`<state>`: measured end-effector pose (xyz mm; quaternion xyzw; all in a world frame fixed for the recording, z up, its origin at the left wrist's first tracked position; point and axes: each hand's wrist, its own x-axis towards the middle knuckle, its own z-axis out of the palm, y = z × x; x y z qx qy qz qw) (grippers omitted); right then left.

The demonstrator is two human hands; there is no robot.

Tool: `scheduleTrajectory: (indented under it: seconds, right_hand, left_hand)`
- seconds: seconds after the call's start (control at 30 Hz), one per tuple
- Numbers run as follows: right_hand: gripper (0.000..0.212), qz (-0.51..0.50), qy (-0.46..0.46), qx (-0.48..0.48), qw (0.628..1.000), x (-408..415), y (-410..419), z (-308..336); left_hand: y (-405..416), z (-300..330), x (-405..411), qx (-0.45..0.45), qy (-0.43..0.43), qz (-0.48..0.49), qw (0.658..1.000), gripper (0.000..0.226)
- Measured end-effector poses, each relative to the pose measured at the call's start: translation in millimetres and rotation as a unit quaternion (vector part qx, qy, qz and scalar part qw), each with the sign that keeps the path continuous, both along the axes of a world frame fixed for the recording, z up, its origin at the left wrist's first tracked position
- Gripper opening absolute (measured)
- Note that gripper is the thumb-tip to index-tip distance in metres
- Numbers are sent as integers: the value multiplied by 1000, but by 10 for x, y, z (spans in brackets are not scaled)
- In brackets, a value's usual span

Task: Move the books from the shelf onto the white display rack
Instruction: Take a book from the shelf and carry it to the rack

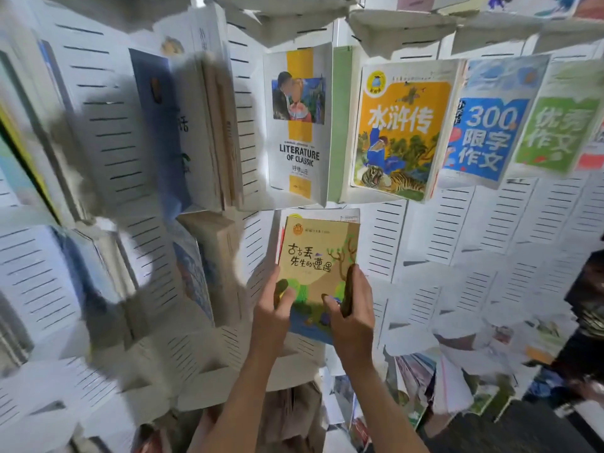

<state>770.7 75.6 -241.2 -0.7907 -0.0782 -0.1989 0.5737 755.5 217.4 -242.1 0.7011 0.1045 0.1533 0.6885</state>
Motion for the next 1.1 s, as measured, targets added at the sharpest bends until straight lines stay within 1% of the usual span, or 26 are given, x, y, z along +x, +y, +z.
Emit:
scheduleTrajectory:
  seconds: [0.1, 0.2, 0.3, 0.37, 0.4, 0.43, 0.53, 0.67, 0.73, 0.8, 0.83, 0.93, 1.0, 1.07, 1.1]
  right_hand:
    - [65, -17, -43, -23, 999, 147, 37, -68]
    - [55, -13, -48, -19, 999, 268, 63, -115]
    - [53, -4, -56, -43, 998, 393, 78, -187]
    - [50, -8, -60, -52, 997, 466, 102, -219]
    - [49, -11, -63, -54, 996, 499, 110, -238]
    - [49, -13, -64, -58, 996, 525, 115, -252]
    - [54, -13, -40, -54, 998, 581, 119, -308]
    - [57, -17, -34, -70, 997, 620, 128, -376]
    - [57, -20, -43, -88, 995, 628, 113, -404]
    - [60, -12, -59, -99, 993, 608, 100, -437]
    - [65, -5, -69, -105, 992, 587, 98, -454]
    - [70, 20, -112, -121, 986, 531, 102, -495]
    - [75, 27, -128, -139, 982, 545, 113, -532]
    - [84, 27, -114, -157, 981, 579, 128, -560]
    - [87, 26, -91, -153, 984, 595, 134, -558]
  left_hand:
    - [-33, 21, 130, 23, 8, 6, 1000, 44]
    - [-68, 4, 266, 34, 36, -10, 999, 52]
    - [-118, -73, 355, 25, 80, -36, 996, 55]
    - [-155, -94, 375, 5, 87, -39, 995, 60]
    - [-170, -92, 396, 1, 85, -34, 996, 60]
    - [-186, -74, 417, -4, 79, -30, 996, 55]
    - [-218, -101, 494, -33, 79, -5, 996, 34]
    - [-215, -307, 590, -9, 88, -29, 996, 37]
    - [-188, -363, 720, -26, 114, -12, 993, 21]
    - [-165, -359, 820, -45, 132, 12, 990, 14]
    - [-166, -359, 868, -55, 135, 13, 989, 16]
    - [-174, -311, 851, -79, 122, -8, 989, 33]
    - [-153, -299, 826, -110, 114, -12, 987, 29]
    - [-127, -255, 809, -94, 110, -15, 989, 27]
    - [-113, -245, 825, -87, 112, -18, 990, 33]
